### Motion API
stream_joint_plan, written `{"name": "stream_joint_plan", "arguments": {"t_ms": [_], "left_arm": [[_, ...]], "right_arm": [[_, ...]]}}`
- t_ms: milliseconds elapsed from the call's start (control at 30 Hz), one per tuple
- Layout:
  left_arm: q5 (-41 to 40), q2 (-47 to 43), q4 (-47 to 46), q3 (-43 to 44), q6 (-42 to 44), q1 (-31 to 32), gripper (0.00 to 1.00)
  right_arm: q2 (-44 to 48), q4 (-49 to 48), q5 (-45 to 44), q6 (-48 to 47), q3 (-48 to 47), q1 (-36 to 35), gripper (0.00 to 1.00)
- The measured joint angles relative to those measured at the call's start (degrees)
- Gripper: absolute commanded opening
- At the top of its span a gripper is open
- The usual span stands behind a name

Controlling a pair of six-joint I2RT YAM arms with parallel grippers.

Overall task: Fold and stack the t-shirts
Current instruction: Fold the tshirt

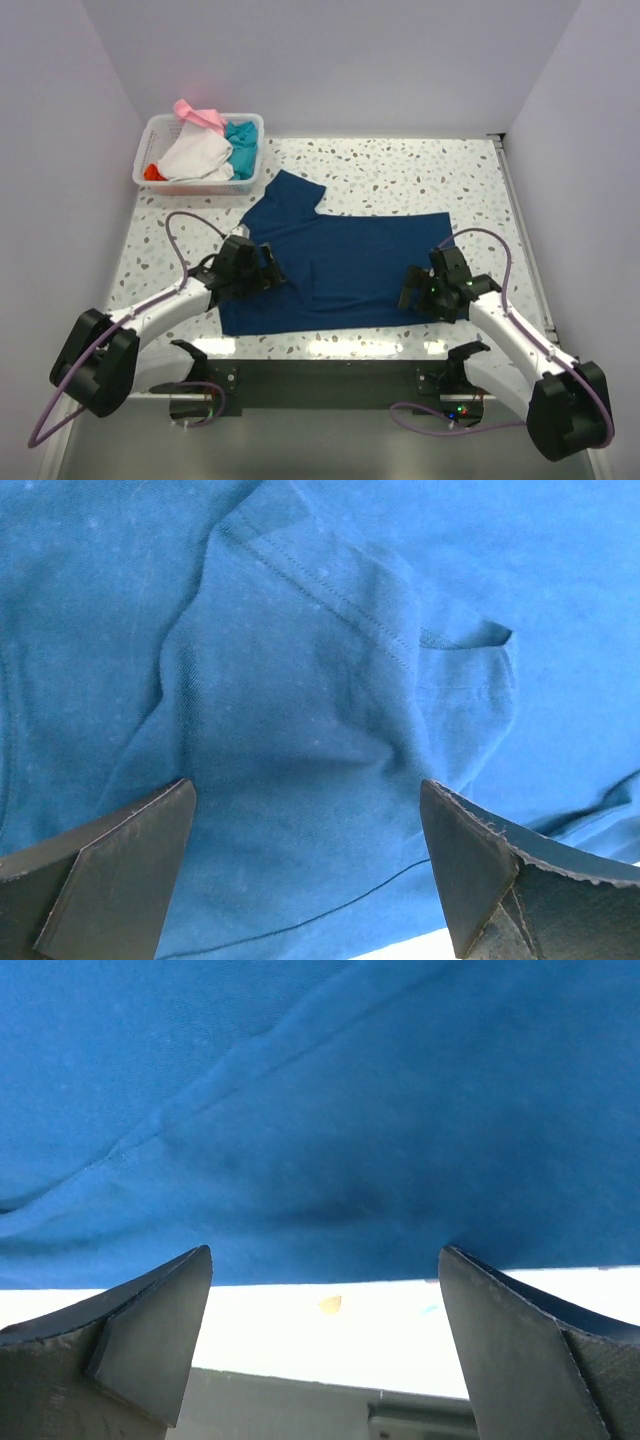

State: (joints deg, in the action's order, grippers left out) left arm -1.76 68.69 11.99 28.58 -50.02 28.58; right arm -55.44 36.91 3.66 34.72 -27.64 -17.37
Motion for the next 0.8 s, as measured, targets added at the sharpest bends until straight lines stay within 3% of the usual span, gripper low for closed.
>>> {"name": "stream_joint_plan", "arguments": {"t_ms": [167,333,533,800], "left_arm": [[-2.9,-2.8,9.5,1.8,-0.2,0.0,1.0],[-6.5,3.2,13.9,15.3,2.1,0.0,1.0],[-10.6,21.2,15.2,41.5,7.8,0.0,1.0],[-14.6,56.9,22.5,86.2,13.7,-1.6,1.0]], "right_arm": [[4.5,5.2,-0.5,1.2,-3.5,0.0,0.99],[2.0,5.7,-2.8,0.9,-13.8,0.0,0.99],[-4.7,3.7,-3.7,0.0,-20.1,0.3,0.99],[-9.9,3.3,-2.2,-2.7,-21.3,6.3,0.99]]}}
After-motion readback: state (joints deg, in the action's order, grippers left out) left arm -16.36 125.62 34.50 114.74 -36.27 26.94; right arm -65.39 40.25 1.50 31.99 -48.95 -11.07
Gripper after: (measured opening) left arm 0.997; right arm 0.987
